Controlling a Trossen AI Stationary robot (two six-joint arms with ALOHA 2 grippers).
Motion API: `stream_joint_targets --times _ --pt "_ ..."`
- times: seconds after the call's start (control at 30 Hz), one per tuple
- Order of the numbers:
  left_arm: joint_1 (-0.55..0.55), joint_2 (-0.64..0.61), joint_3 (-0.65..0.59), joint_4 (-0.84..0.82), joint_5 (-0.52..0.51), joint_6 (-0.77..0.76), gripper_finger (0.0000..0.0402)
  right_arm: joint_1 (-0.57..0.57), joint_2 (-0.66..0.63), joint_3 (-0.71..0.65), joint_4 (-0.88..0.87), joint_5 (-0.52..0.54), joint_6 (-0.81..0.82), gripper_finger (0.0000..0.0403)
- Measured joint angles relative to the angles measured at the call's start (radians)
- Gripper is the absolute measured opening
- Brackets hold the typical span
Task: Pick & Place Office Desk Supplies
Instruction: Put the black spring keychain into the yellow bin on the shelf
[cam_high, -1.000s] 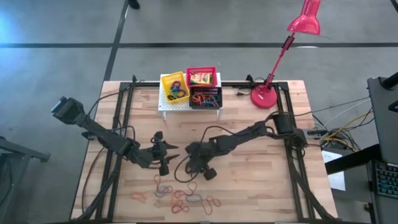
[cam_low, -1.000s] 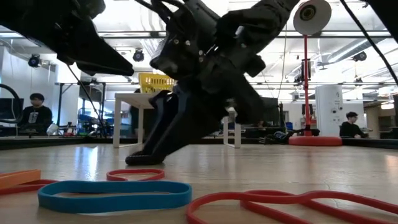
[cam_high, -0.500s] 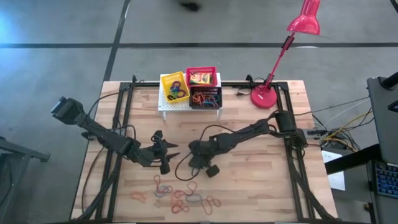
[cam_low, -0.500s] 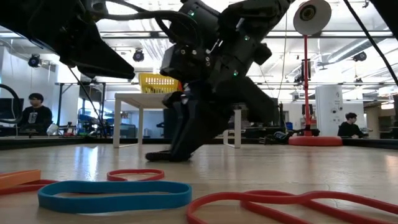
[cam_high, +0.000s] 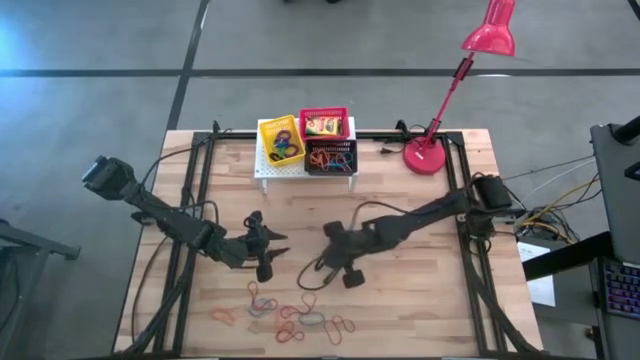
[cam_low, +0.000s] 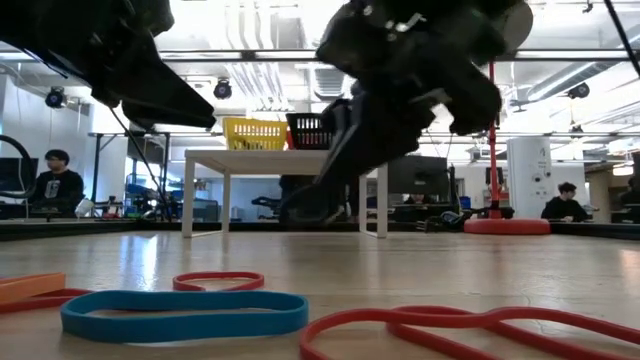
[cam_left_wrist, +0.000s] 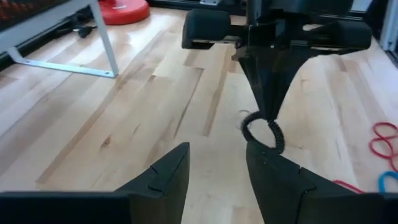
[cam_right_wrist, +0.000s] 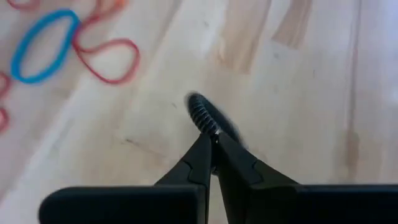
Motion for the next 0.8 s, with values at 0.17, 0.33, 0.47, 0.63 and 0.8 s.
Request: stream_joint_targets --times 0.17,0.33,0.47,0.63,0.8 --pt "-0.001 0.015 0.001 0.076 0.071 0.094 0.0163 0.025 -0.062 -0.231 0.574 -0.006 0.104 0.0013" --pt "-0.001 0.114 0.002 0.322 0.178 0.289 0.0163 0.023 -0.028 -0.362 0.998 0.004 0.187 0.0013" --pt "0.002 0.203 0.008 0.479 0.203 0.366 0.0164 0.025 -0.014 -0.371 1.061 0.049 0.197 0.0013" --pt "0.004 0.254 0.024 0.495 0.204 0.391 0.0176 0.024 -0.013 -0.371 1.023 0.054 0.206 0.0013" --pt "0.008 0.283 0.05 0.494 0.143 0.395 0.0181 0.024 -0.013 -0.368 1.022 0.055 0.207 0.0013"
